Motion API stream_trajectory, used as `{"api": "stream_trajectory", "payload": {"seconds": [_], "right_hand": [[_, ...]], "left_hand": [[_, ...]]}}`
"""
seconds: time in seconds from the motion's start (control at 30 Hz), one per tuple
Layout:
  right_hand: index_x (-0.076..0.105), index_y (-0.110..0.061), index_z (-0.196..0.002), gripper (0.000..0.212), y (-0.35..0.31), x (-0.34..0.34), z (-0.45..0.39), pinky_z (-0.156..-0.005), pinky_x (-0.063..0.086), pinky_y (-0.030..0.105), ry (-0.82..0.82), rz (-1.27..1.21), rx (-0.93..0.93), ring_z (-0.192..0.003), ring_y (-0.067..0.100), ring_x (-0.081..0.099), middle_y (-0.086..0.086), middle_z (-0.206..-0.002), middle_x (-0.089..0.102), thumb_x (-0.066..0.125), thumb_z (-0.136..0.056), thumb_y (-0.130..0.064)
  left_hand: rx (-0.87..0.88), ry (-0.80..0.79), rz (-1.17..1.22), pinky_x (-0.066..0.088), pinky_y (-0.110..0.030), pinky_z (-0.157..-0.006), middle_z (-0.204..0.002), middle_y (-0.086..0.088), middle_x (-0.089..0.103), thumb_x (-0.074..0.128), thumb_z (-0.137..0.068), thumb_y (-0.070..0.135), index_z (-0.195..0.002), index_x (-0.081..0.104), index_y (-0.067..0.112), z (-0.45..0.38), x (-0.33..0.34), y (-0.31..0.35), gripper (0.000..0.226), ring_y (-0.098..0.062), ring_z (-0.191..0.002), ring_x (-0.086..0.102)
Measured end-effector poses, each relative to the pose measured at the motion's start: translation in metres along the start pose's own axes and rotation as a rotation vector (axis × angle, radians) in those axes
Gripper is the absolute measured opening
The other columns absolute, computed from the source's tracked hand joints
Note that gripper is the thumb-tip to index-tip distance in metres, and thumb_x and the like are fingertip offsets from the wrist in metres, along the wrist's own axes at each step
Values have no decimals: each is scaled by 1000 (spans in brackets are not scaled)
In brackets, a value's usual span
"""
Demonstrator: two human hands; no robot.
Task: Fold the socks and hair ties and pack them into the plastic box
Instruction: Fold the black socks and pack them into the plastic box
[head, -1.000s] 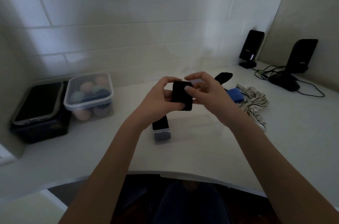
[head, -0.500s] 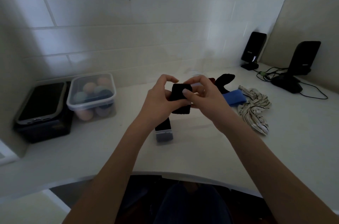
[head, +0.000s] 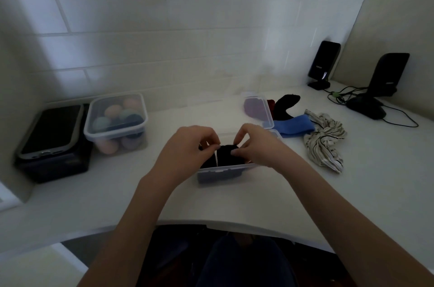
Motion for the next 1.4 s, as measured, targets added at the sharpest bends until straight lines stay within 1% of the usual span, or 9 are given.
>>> {"api": "stream_trajectory", "payload": {"seconds": [0.13,0.23,0.37,0.5,0.6,0.8,1.03,1.2,1.4], "right_hand": [[59,-17,-87,16,-3,3,-1,-60,49,17,-25,43,-35,-71,10,61,6,-99,69,72,-78,-18],[67,-15,-93,15,-3,0,1,-62,46,12,-53,46,-76,-83,13,64,4,-102,70,72,-79,-19],[75,-19,-99,22,-3,-7,4,-67,50,16,-167,43,-146,-88,11,66,-1,-97,74,71,-79,-26],[73,-30,-101,24,-2,-14,3,-52,45,3,-282,81,-138,-77,3,68,-11,-92,74,72,-77,-32],[72,-31,-104,26,-3,-16,1,-51,47,6,-337,71,-139,-66,-2,67,-16,-86,71,72,-77,-31],[72,-35,-100,26,-7,-15,-3,-70,48,17,-325,230,-177,-83,6,63,-13,-98,71,72,-74,-38],[66,-29,-97,29,-14,-9,-9,-49,29,17,-316,386,-161,-58,3,42,-17,-67,43,78,-71,-32],[60,-32,-94,37,-15,-6,-14,-57,37,20,-351,441,-171,-69,6,46,-12,-87,44,81,-65,-39],[61,-29,-99,32,-13,-4,-15,-56,34,19,-356,444,-187,-73,8,47,-11,-89,47,77,-72,-35]], "left_hand": [[-31,-65,-106,52,-32,-72,-82,3,71,62,-84,21,-87,69,23,-1,-1,3,8,-13,-72,61],[-47,-146,-194,49,-29,-72,-88,4,72,58,-86,26,-93,69,28,-3,-1,5,13,-15,-77,62],[-35,-210,-267,39,-24,-63,-87,7,73,58,-85,27,-93,71,31,-7,-2,7,16,-14,-75,61],[-33,-243,-317,41,-24,-60,-84,8,72,57,-82,26,-93,72,34,-9,-2,8,20,-12,-70,59],[-44,-269,-323,44,-23,-62,-85,10,73,58,-82,28,-94,73,36,-11,-2,9,21,-12,-71,61],[-37,-293,-352,42,-22,-60,-84,10,73,58,-84,29,-96,72,39,-10,-2,10,21,-11,-70,60],[-30,-323,-375,45,-23,-63,-85,8,74,57,-84,29,-98,72,37,-11,-3,12,22,-13,-72,62],[-29,-324,-386,43,-23,-63,-87,8,74,56,-85,29,-100,71,36,-12,-1,13,22,-14,-73,62],[-34,-311,-375,41,-23,-63,-88,6,73,56,-85,27,-100,72,35,-11,-1,14,23,-14,-73,61]]}}
Point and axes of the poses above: each hand's wrist, its own z-axis away from the middle knuckle, its own x-axis out of the palm, y = z × x, the point moved 1 cm from there along -z, towards the middle knuckle
